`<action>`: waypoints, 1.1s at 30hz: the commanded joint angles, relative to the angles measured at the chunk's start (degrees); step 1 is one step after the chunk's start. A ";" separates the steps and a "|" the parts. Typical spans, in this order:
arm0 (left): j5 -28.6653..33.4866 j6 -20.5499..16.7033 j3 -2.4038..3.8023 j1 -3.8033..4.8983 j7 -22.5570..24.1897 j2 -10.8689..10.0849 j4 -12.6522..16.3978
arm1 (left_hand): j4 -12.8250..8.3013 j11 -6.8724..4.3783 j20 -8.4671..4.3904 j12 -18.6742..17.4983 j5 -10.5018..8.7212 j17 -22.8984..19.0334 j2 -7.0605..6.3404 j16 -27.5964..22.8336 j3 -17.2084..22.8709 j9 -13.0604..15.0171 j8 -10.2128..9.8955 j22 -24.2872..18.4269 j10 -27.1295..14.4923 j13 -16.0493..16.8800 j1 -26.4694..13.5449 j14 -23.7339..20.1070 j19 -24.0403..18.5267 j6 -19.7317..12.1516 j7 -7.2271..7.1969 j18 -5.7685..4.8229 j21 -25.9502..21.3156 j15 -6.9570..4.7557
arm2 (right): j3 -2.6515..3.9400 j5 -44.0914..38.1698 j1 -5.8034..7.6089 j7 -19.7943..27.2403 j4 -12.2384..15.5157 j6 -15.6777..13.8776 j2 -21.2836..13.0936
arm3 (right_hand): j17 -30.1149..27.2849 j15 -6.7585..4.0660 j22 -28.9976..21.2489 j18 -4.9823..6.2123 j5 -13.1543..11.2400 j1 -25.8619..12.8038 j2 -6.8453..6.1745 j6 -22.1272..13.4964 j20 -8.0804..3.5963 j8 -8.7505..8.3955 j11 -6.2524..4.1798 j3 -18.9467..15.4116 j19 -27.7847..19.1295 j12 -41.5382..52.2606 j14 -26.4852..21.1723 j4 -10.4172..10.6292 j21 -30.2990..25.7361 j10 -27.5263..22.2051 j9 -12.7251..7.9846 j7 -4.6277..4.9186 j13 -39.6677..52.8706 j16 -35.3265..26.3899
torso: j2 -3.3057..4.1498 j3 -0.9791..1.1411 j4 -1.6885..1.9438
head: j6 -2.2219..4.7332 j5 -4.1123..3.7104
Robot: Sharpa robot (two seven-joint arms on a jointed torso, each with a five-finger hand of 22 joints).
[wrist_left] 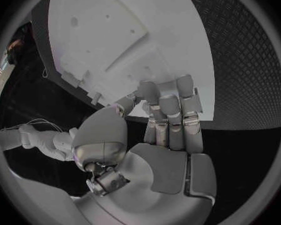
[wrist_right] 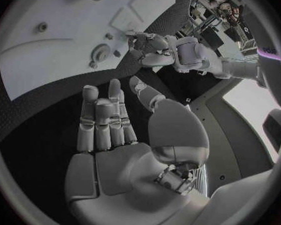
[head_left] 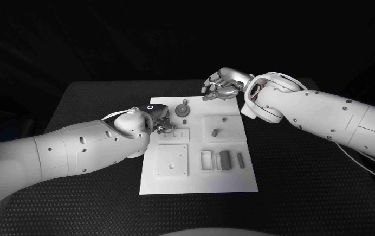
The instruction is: Assemble the parts on the task board
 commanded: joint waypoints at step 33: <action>0.42 0.08 0.04 -0.27 0.42 0.01 -0.04 | 5.93 -0.31 0.07 -0.78 -1.04 -1.31 -6.55 -0.34 0.37 -0.04 -1.10 0.29 -3.15 -0.84 0.91 -2.78 -0.47 3.66 -2.77 -0.76 -2.21 -1.12 | 0.02 0.09 -0.04 -0.02 0.10 0.69 -0.05 | -0.08 0.18 0.74 0.90 0.21 -0.65 -0.30 0.90 0.13 -0.44 0.44 -0.02 -0.31 -0.39 -0.40 0.47 -0.43 -0.03 0.04 1.41 -0.16 -0.32 | 0.00 -0.03 -0.03 | -0.04 -0.13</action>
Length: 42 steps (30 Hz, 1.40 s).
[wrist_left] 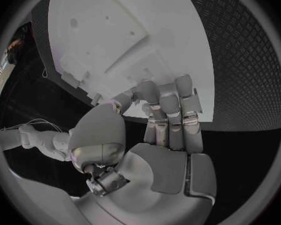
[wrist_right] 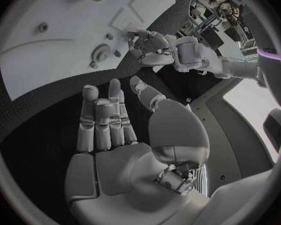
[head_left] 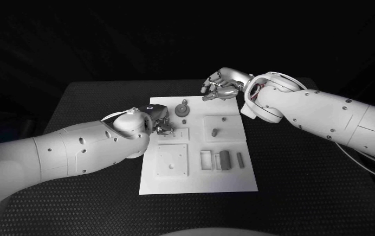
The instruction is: Assemble the parts on the task board
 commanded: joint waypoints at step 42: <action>0.52 -0.40 0.05 -0.24 -0.22 -0.47 0.43 | 4.48 -0.47 0.07 0.14 -0.36 -0.63 -5.64 0.37 -0.31 0.42 -0.31 0.68 -3.71 -0.15 1.67 -1.51 0.15 2.99 -2.60 -0.78 -1.24 -1.05 | 0.02 0.17 -0.15 0.08 -0.03 0.68 -0.08 | -0.11 0.19 0.75 0.67 0.21 -0.46 -0.15 0.91 0.11 -0.35 0.48 0.00 -0.31 -0.44 -0.44 0.51 -0.24 -0.08 0.05 1.36 -0.10 -0.31 | 0.02 -0.01 0.03 | 0.14 -0.20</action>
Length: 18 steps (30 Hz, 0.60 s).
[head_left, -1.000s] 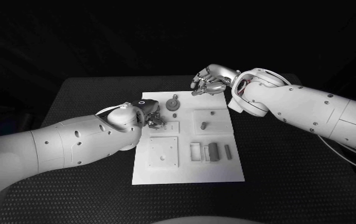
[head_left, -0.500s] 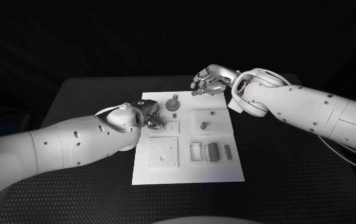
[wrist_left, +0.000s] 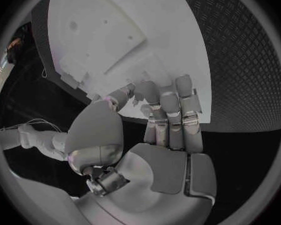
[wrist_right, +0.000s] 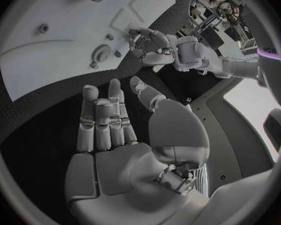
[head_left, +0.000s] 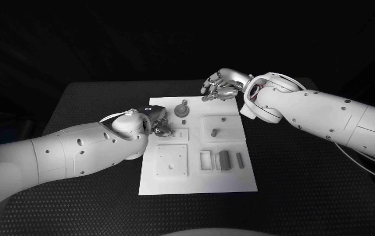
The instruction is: Assemble the parts on the task board
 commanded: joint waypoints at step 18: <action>2.14 -0.41 0.05 -0.02 0.36 -0.81 0.56 | 0.37 -0.47 -0.14 0.13 -0.35 -0.08 -0.35 0.36 -0.03 0.09 -0.32 0.07 -3.72 -0.06 0.04 -0.76 0.34 2.87 -2.48 -0.80 -0.33 -0.27 | 0.02 0.06 -0.13 0.15 0.02 0.70 -0.10 | -0.07 -0.04 0.75 0.66 0.21 -0.46 -0.15 1.00 0.11 -0.35 0.48 0.00 -0.31 -0.21 -0.39 0.20 -0.24 -0.08 0.06 1.26 -0.07 -0.31 | 0.01 -0.07 0.01 | -0.01 -0.06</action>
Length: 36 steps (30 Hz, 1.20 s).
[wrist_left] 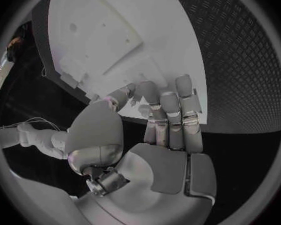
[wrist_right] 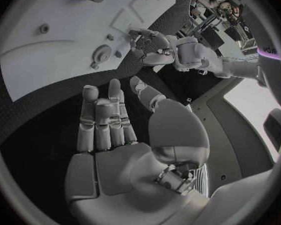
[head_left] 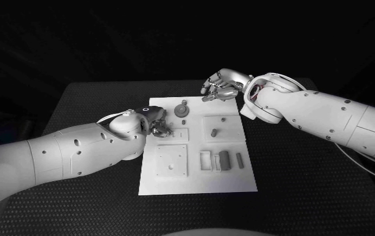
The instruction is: Assemble the parts on the task board
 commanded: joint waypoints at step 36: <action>2.80 -1.97 0.08 -0.20 0.58 -1.46 1.93 | -1.53 1.74 0.72 0.52 1.06 -0.35 0.11 0.46 -1.03 -2.45 -5.62 0.48 -6.34 -0.04 2.39 -3.07 -1.34 -5.33 0.94 -0.81 -1.34 0.82 | 0.02 0.36 -0.43 0.14 -0.34 0.79 0.03 | -0.08 -0.02 0.76 0.66 0.21 -0.72 -0.24 0.94 0.13 -0.41 0.51 -0.12 -0.29 -0.22 -0.39 0.36 -0.25 -0.09 0.06 1.31 -0.09 -0.30 | 0.00 0.01 -0.01 | 0.01 -0.01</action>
